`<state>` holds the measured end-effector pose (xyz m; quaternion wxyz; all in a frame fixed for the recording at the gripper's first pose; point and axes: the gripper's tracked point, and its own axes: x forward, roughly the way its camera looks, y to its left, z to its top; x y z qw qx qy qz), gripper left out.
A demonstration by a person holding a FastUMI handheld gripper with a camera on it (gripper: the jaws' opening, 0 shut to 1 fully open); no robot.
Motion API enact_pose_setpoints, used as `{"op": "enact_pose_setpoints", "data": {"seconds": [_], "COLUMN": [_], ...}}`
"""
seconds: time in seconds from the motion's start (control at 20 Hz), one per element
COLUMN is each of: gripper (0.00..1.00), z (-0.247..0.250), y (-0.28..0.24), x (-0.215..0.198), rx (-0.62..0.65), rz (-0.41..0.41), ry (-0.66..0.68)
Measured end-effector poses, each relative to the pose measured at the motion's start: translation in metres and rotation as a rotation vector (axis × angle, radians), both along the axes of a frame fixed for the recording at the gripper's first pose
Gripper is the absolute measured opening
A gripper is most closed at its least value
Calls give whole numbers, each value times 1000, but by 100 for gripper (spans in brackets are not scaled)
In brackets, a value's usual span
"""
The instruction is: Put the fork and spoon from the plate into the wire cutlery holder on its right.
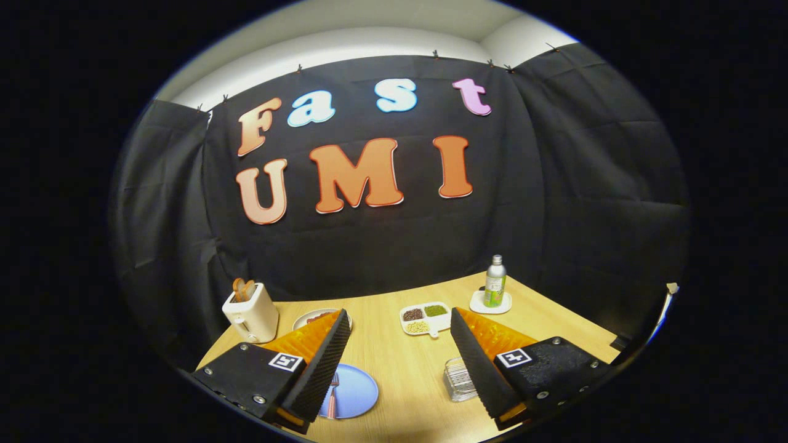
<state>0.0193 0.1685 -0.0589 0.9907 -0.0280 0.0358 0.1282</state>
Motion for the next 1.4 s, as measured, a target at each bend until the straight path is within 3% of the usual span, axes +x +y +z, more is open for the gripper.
{"op": "enact_pose_setpoints", "data": {"seconds": [0.5,0.95,1.4], "gripper": [99,97,71], "z": [-114,-229,-283], "y": [79,98,101], "x": [5,18,10], "rx": [-139,-235,-302], "rz": [109,147,179], "ry": [128,293,432]}}
